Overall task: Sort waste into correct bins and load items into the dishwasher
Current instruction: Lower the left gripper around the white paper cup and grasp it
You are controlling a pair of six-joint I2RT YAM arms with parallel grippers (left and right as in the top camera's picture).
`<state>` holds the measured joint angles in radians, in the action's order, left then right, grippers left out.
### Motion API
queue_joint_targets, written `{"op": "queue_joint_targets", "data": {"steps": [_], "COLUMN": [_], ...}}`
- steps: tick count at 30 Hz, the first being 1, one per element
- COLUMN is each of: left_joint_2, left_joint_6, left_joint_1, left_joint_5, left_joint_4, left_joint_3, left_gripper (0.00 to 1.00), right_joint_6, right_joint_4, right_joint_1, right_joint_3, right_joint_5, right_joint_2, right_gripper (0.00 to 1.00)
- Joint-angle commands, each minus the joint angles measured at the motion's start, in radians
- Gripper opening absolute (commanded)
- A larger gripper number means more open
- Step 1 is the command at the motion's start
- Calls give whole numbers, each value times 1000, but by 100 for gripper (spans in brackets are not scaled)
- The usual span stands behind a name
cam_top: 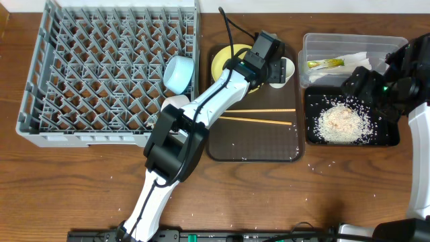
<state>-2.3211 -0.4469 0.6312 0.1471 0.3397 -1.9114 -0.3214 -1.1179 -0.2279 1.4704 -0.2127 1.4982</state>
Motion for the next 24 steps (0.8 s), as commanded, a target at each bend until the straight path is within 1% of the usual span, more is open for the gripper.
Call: {"op": "queue_joint_targets", "data": {"steps": [1, 13, 14, 17, 24], "left_joint_2": [3, 3, 3, 3, 3], "left_joint_6": [-19, -19, -19, -19, -19], "left_joint_1": [-8, -11, -11, -11, -11], "left_joint_5": [-17, -79, -80, -80, -80], "left_joint_4": [-3, -6, -6, -6, -5], "left_joint_3": [-17, -17, -17, -17, -17], "left_gripper": [75, 74, 70, 66, 65], "right_joint_6": [0, 0, 0, 0, 0], "right_joint_4": [-1, -1, -1, -1, -1], "right_joint_1": [0, 0, 0, 0, 0], "right_joint_3": [13, 13, 13, 13, 13], "right_joint_5": [-5, -5, -5, -5, -5], "right_joint_2": [-7, -7, -7, -7, -7], "right_gripper": [99, 99, 99, 99, 99]}}
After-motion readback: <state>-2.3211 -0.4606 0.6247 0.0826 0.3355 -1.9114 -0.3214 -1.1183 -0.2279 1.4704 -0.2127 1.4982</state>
